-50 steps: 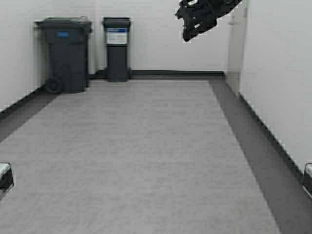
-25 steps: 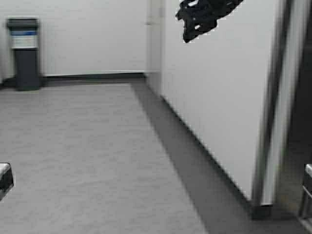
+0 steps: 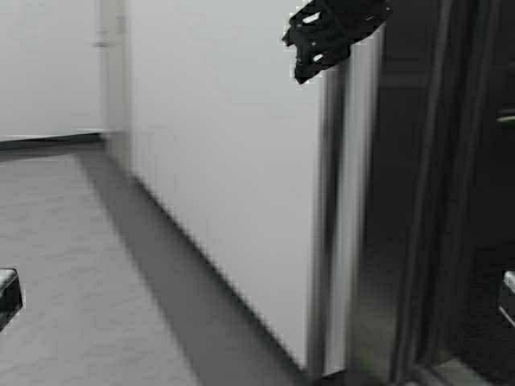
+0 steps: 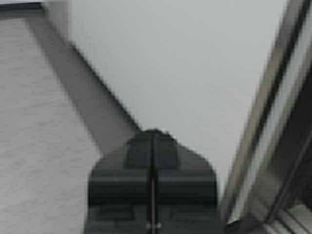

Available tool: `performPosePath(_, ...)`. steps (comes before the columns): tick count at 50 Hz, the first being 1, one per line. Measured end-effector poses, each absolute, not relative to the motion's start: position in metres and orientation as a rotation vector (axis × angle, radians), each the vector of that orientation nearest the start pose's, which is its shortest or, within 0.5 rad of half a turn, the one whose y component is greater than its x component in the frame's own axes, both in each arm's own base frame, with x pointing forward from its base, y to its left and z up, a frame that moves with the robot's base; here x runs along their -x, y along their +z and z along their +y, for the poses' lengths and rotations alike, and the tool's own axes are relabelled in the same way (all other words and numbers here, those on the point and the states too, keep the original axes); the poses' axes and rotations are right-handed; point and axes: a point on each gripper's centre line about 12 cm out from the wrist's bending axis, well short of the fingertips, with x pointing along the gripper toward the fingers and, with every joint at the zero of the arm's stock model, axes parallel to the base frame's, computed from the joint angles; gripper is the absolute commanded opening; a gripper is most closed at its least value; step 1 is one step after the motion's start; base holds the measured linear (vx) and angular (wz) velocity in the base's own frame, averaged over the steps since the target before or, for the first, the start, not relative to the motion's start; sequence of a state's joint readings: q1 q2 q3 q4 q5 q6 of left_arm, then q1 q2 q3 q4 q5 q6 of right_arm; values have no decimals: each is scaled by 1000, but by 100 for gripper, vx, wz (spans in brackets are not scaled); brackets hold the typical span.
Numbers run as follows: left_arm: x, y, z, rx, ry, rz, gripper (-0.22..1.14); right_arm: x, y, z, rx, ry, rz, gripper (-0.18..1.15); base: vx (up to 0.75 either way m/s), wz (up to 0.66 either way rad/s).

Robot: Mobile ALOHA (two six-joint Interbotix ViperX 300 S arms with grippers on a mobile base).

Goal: Navigate to elevator, push the call button, then enter the elevator

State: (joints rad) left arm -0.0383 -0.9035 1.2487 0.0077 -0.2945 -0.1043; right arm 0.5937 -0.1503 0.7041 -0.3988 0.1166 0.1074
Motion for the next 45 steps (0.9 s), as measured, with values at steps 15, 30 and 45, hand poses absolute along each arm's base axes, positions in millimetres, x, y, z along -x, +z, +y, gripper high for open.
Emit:
performPosePath(15,-203,255,-8,98,-37,45,2,-301,202,203,486,632,557,6,59,-56)
performPosePath(30,-203,254,-8,99,-37,49,2,-298,198,203,491,639,566,6,62,-62)
performPosePath(45,-207,253,-8,96,-37,60,2,-295,190,208,502,656,586,6,58,-43)
